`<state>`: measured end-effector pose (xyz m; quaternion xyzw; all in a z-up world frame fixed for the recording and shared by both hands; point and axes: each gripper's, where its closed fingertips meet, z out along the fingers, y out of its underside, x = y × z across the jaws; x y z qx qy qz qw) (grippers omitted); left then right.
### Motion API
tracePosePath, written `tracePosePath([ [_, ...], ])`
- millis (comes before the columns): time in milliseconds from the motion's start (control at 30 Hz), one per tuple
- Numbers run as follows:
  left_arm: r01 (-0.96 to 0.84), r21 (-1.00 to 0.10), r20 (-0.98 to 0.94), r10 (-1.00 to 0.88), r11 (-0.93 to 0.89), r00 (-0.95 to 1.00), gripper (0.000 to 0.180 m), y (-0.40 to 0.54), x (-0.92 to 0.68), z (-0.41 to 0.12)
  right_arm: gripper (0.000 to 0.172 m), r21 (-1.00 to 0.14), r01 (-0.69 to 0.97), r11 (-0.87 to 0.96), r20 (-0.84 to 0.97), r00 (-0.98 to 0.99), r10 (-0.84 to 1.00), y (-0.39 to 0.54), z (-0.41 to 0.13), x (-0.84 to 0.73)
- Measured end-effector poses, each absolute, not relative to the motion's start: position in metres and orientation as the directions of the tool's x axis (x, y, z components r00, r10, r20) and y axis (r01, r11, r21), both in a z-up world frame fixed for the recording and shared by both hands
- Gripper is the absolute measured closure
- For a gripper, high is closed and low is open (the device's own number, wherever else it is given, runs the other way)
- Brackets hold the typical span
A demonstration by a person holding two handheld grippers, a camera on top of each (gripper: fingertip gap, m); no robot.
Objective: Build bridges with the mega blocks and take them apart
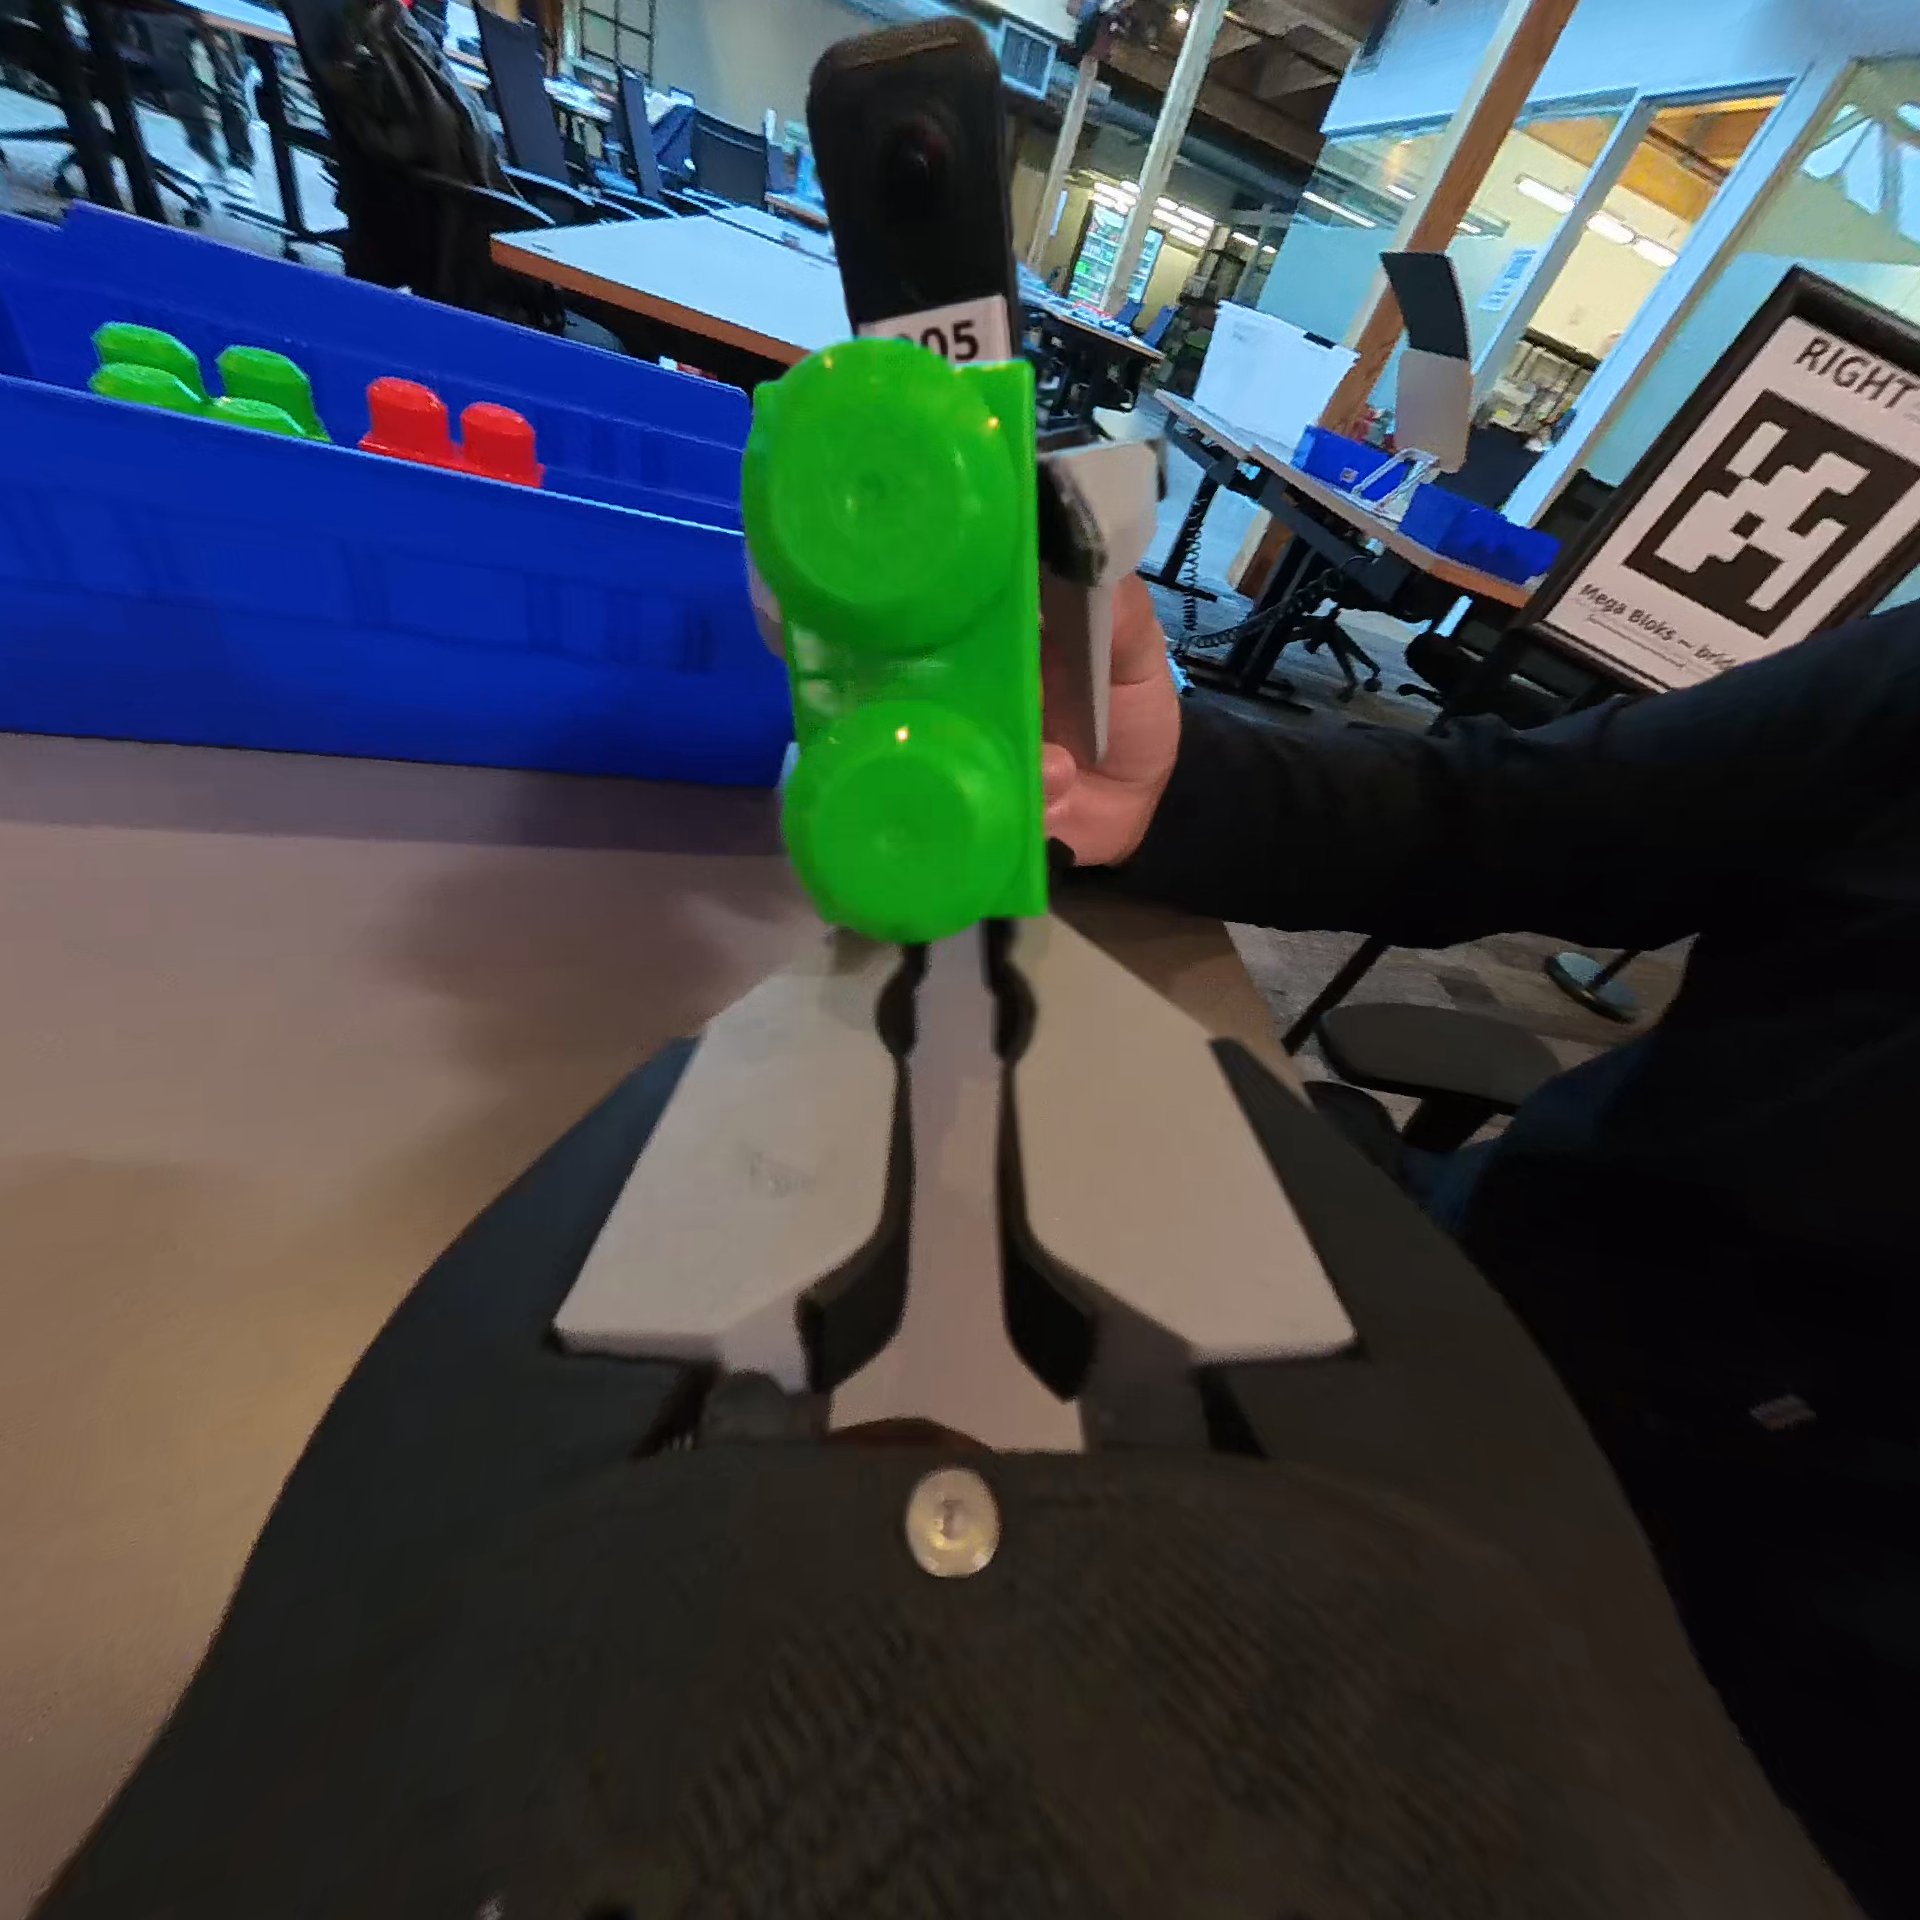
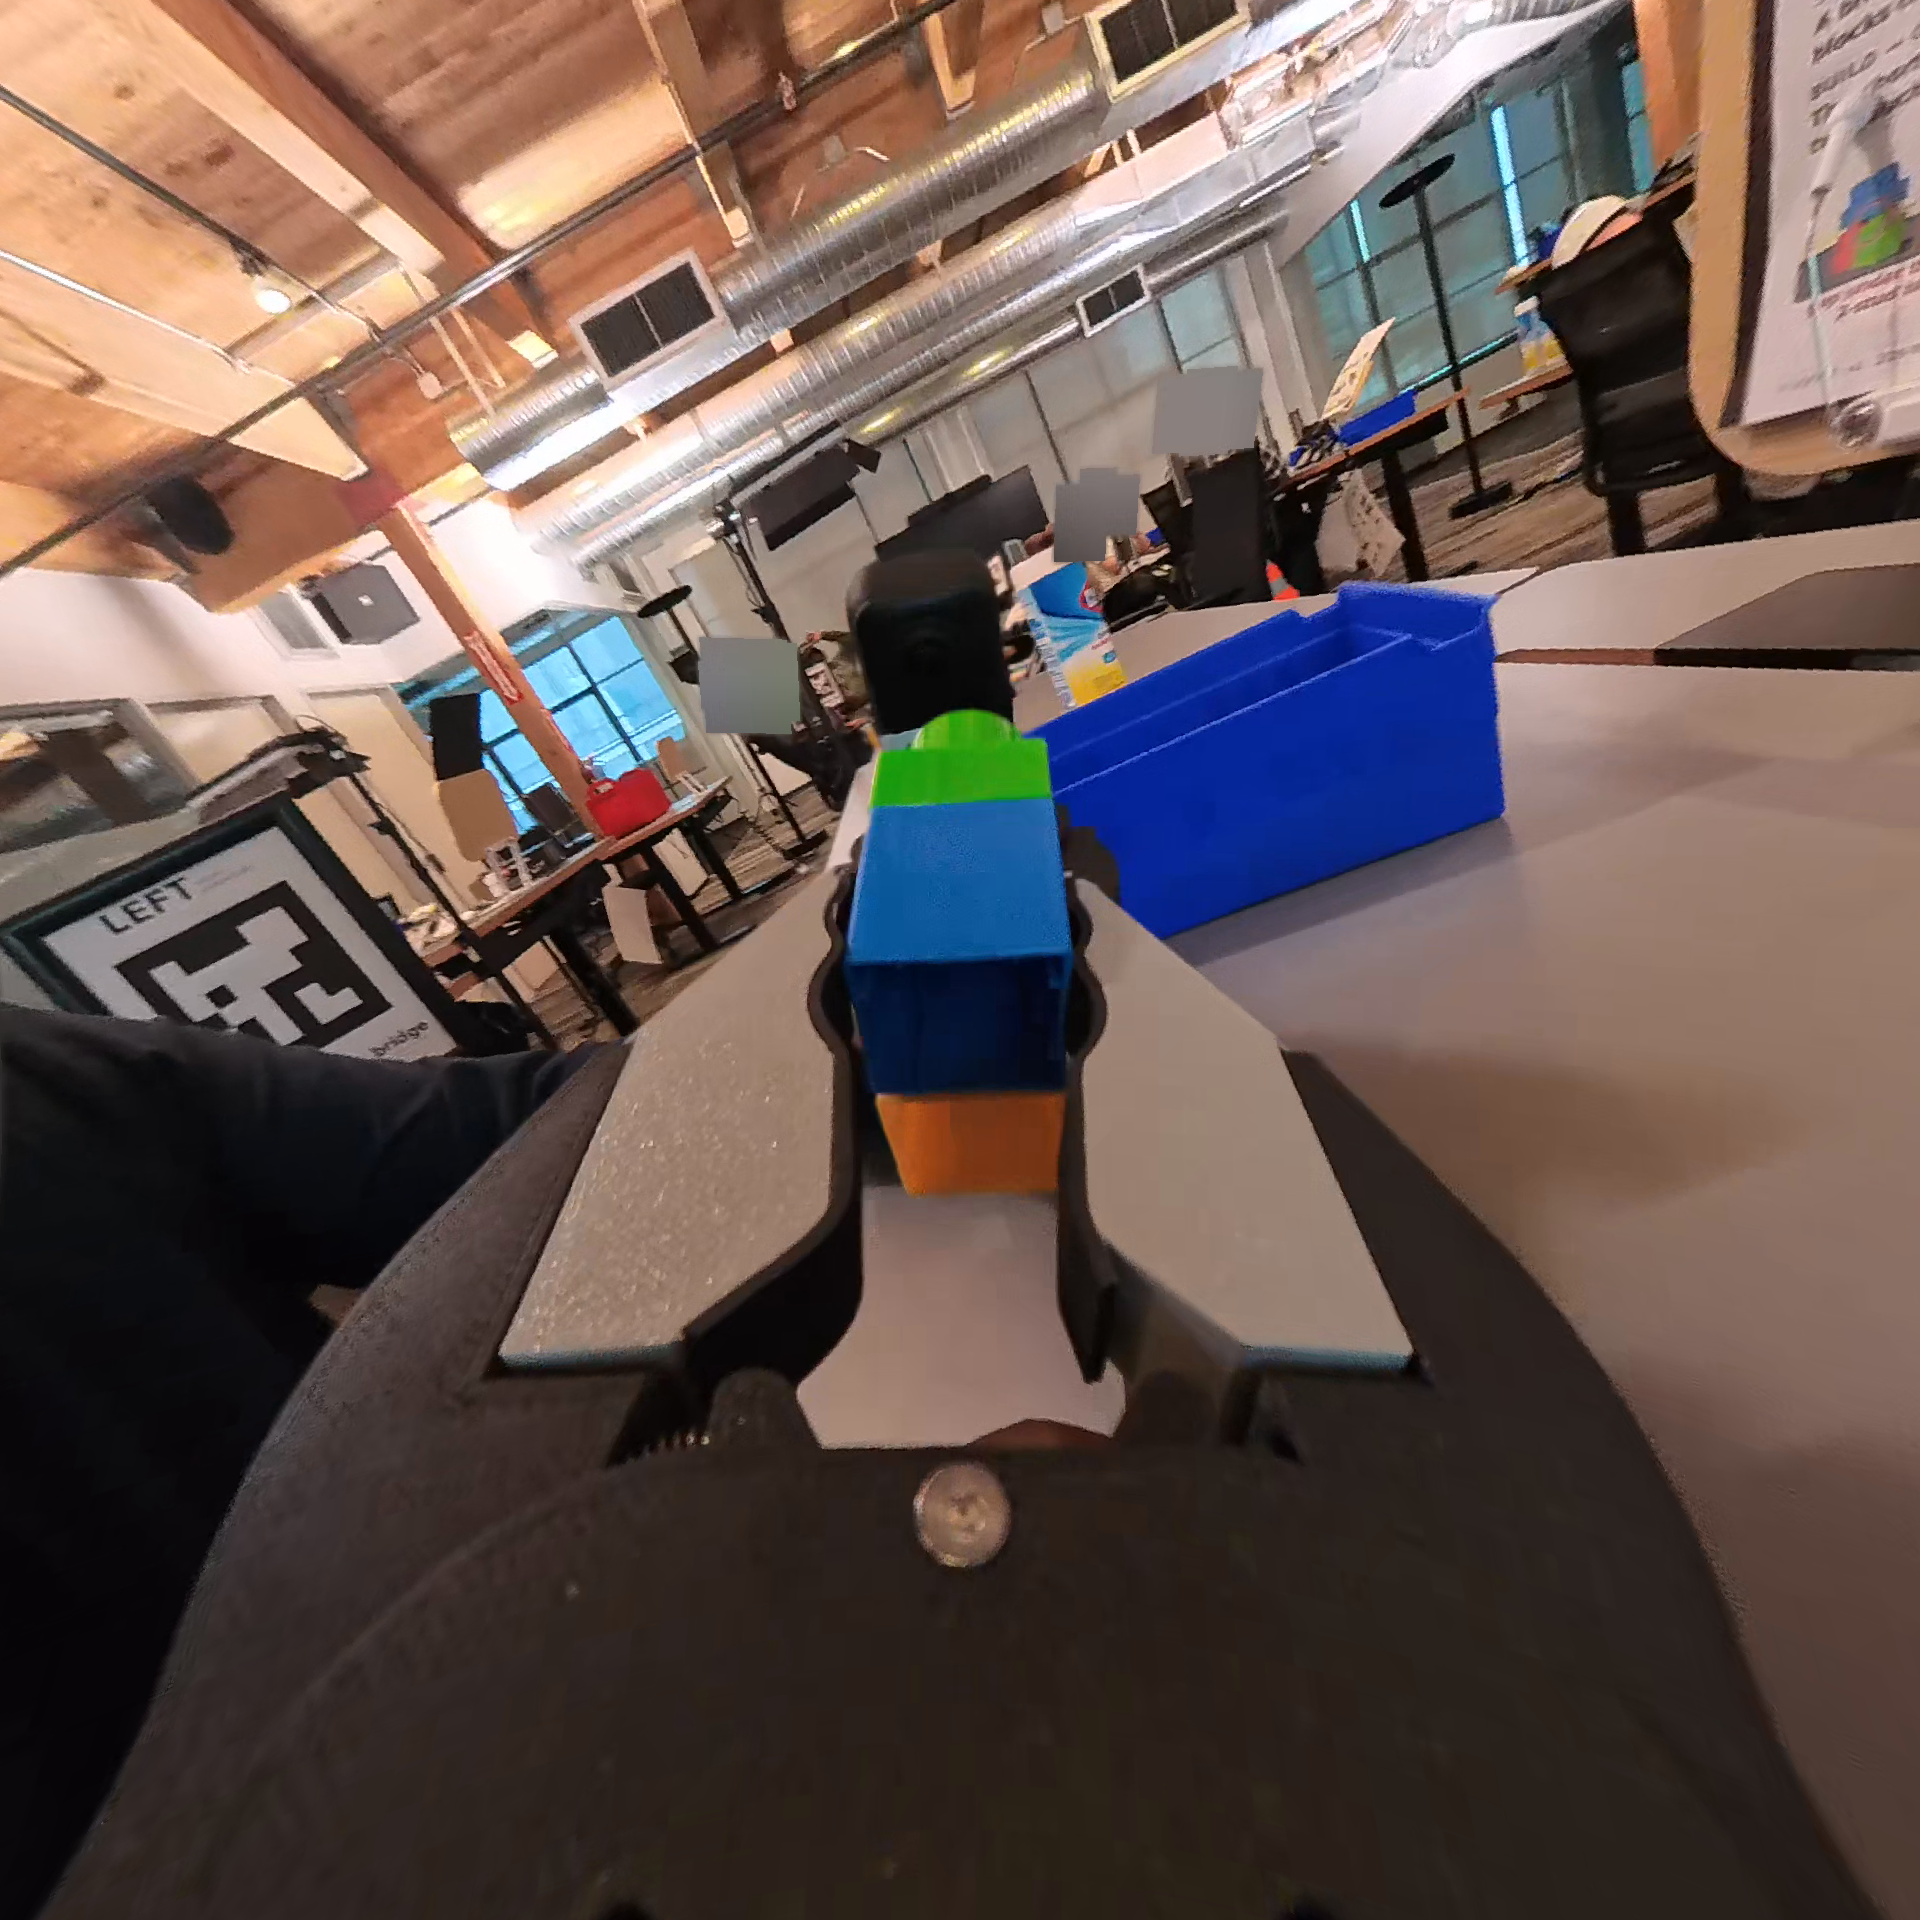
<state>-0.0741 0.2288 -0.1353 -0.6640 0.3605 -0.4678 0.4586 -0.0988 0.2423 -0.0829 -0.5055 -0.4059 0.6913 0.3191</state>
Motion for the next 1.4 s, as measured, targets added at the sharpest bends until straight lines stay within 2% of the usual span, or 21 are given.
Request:
tracePosePath([
  [33, -0.041, -0.950, 0.282, -0.909, -0.309, 0.308, 0.180, 0.230, -0.077, -0.134, 0.136, -0.881, -0.021, -0.472, -0.446, -0.292, 0.846, 0.241, -0.085, -0.098],
  [167, 0.030, -0.935, 0.350, -0.906, -0.353, 0.237, 0.180, 0.224, -0.080, -0.124, 0.137, -0.876, -0.022, -0.482, -0.455, -0.292, 0.841, 0.241, -0.086, -0.095],
  [267, 0.039, -0.935, 0.354, -0.914, -0.353, 0.198, 0.168, 0.219, -0.077, -0.121, 0.136, -0.882, -0.026, -0.471, -0.446, -0.280, 0.850, 0.244, -0.086, -0.093],
  [367, 0.091, -0.907, 0.413, -0.911, -0.410, 0.011, 0.159, 0.198, -0.073, -0.104, 0.136, -0.872, -0.072, -0.484, -0.445, -0.298, 0.845, 0.246, -0.078, -0.086],
  [433, 0.103, -0.891, 0.449, -0.892, -0.442, 0.054, 0.147, 0.208, -0.072, -0.106, 0.136, -0.859, -0.081, -0.506, -0.453, -0.339, 0.824, 0.241, -0.073, -0.086],
  [500, 0.088, -0.909, 0.415, -0.902, -0.407, 0.121, 0.161, 0.216, -0.073, -0.113, 0.136, -0.861, -0.090, -0.501, -0.446, -0.341, 0.828, 0.236, -0.073, -0.089],
  [533, 0.080, -0.917, 0.399, -0.906, -0.392, 0.138, 0.161, 0.216, -0.072, -0.116, 0.136, -0.865, -0.094, -0.492, -0.440, -0.330, 0.835, 0.236, -0.073, -0.090],
  [600, 0.069, -0.922, 0.388, -0.910, -0.382, 0.144, 0.152, 0.215, -0.068, -0.116, 0.136, -0.878, -0.115, -0.465, -0.414, -0.306, 0.857, 0.237, -0.072, -0.090],
  [700, 0.057, -0.933, 0.359, -0.914, -0.354, 0.187, 0.149, 0.219, -0.066, -0.116, 0.136, -0.875, -0.133, -0.466, -0.413, -0.299, 0.860, 0.240, -0.073, -0.085],
  [767, 0.099, -0.930, 0.367, -0.905, -0.353, 0.217, 0.137, 0.226, -0.069, -0.113, 0.137, -0.869, -0.135, -0.475, -0.423, -0.294, 0.857, 0.243, -0.074, -0.084],
  [900, 0.197, -0.904, 0.415, -0.889, -0.379, 0.195, 0.136, 0.231, -0.080, -0.099, 0.136, -0.882, -0.095, -0.462, -0.418, -0.297, 0.858, 0.234, -0.081, -0.094],
  [933, 0.185, -0.916, 0.391, -0.897, -0.357, 0.208, 0.143, 0.230, -0.080, -0.099, 0.136, -0.888, -0.074, -0.453, -0.416, -0.290, 0.862, 0.231, -0.085, -0.099],
  [1033, 0.129, -0.950, 0.311, -0.909, -0.285, 0.277, 0.143, 0.229, -0.079, -0.102, 0.137, -0.896, -0.075, -0.437, -0.400, -0.288, 0.870, 0.226, -0.088, -0.105],
  [1233, 0.022, -0.944, 0.324, -0.911, -0.329, 0.255, 0.143, 0.222, -0.073, -0.119, 0.136, -0.918, -0.030, -0.396, -0.373, -0.277, 0.886, 0.223, -0.094, -0.102],
  [1400, -0.117, -0.950, 0.244, -0.922, -0.290, 0.300, 0.143, 0.220, -0.076, -0.135, 0.131, -0.931, 0.121, -0.344, -0.364, -0.296, 0.883, 0.218, -0.111, -0.095],
])
